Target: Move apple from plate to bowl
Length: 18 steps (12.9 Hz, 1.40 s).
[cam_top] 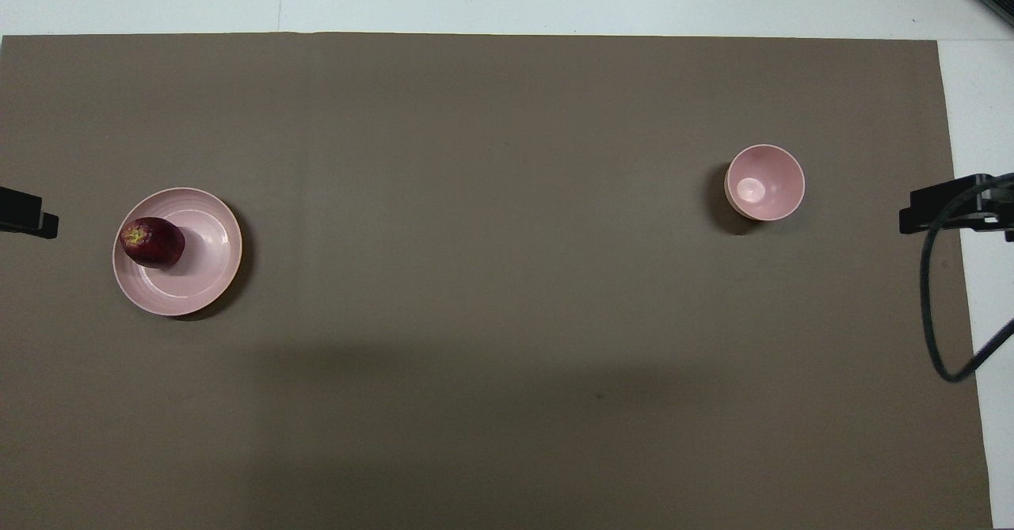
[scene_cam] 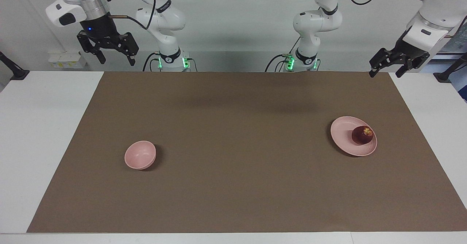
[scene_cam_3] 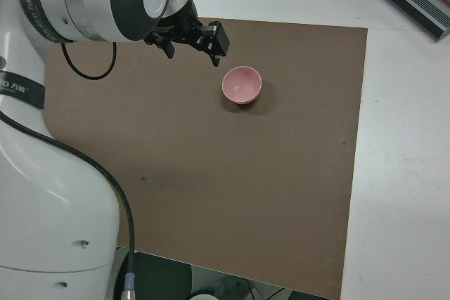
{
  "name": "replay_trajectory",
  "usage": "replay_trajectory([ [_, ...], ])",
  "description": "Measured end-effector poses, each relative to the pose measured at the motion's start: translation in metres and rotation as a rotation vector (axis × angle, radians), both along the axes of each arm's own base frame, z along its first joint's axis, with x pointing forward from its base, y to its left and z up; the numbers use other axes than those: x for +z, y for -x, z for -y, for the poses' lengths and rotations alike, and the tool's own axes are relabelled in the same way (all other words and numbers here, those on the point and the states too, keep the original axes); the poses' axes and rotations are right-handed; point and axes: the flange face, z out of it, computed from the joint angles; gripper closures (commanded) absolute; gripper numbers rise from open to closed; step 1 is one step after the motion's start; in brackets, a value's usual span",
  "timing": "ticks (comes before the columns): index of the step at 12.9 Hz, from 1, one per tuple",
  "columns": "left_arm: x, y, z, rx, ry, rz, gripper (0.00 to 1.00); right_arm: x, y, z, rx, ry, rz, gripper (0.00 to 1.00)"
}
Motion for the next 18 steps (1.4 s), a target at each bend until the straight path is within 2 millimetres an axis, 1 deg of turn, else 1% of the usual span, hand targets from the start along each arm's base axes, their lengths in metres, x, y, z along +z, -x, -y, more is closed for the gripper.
replay_trajectory([
  [7, 0.001, 0.001, 0.002, -0.004, 0.000, 0.003, 0.00, 0.000, 0.000, 0.000, 0.000, 0.000, 0.000, 0.00],
  [10, 0.000, 0.001, 0.001, -0.001, 0.000, -0.001, 0.00, 0.000, 0.000, 0.000, 0.000, 0.000, 0.000, 0.00],
  [12, -0.006, 0.000, -0.002, 0.004, 0.000, -0.006, 0.00, 0.000, 0.000, 0.000, 0.000, 0.000, 0.000, 0.00],
  [14, -0.021, -0.004, -0.008, 0.017, 0.000, -0.005, 0.00, 0.000, 0.000, 0.000, 0.000, 0.000, 0.000, 0.00],
  [15, -0.033, -0.007, -0.014, 0.027, 0.000, 0.000, 0.00, 0.000, 0.000, 0.000, 0.000, 0.000, 0.000, 0.00],
  [18, -0.078, -0.017, -0.028, 0.057, -0.003, 0.032, 0.00, 0.000, 0.000, 0.000, 0.000, 0.000, 0.000, 0.00],
])
